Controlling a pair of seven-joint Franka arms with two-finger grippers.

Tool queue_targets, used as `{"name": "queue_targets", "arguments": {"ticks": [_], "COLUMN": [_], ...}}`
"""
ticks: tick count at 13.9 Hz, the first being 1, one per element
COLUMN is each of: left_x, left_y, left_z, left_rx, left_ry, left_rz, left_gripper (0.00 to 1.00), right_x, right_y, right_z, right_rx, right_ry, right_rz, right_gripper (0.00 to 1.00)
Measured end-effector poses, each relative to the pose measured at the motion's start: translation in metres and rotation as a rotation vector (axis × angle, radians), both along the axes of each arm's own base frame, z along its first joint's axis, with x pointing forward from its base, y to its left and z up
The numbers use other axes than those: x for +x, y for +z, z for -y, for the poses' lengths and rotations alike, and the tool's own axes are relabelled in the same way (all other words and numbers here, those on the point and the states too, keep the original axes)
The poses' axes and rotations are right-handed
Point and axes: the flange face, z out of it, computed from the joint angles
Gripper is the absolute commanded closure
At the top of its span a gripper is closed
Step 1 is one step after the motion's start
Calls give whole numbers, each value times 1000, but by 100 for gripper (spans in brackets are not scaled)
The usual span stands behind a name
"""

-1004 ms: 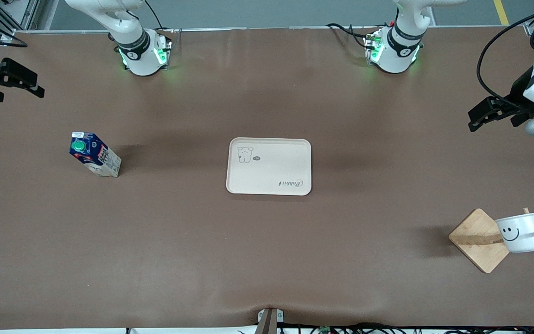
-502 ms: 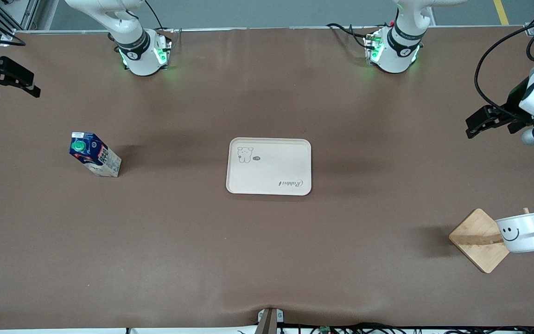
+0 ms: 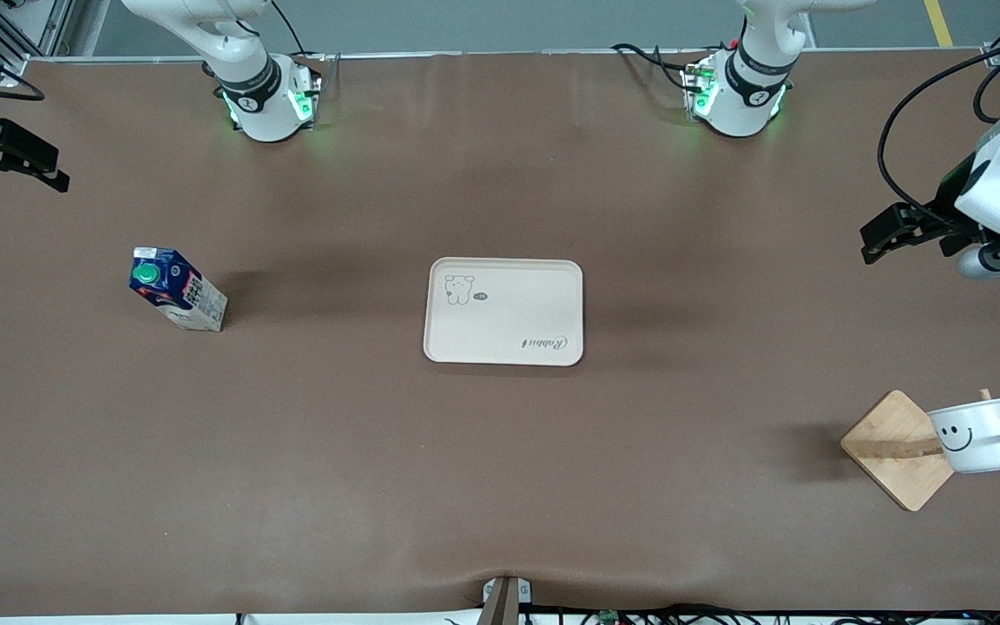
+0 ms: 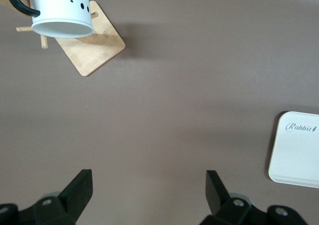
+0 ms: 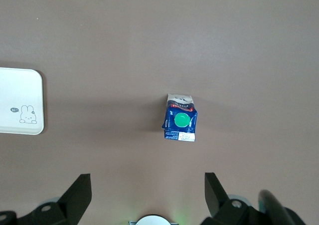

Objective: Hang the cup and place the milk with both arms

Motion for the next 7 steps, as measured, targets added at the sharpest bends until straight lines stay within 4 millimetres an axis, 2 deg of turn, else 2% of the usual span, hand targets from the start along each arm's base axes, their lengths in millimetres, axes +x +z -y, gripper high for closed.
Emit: {"name": "queue_targets", "arguments": {"ticks": [7], "left_x": [1], "left_y": [0], "left_z": [0], "left_rx": [0], "left_ry": [1], "left_rz": [1], "left_gripper": [0], "right_x": [0], "right_y": [-1], "right_z": [7], "right_rx": [0], "right_ry": [-14], "right_rz": [-3], "right_gripper": [0]}}
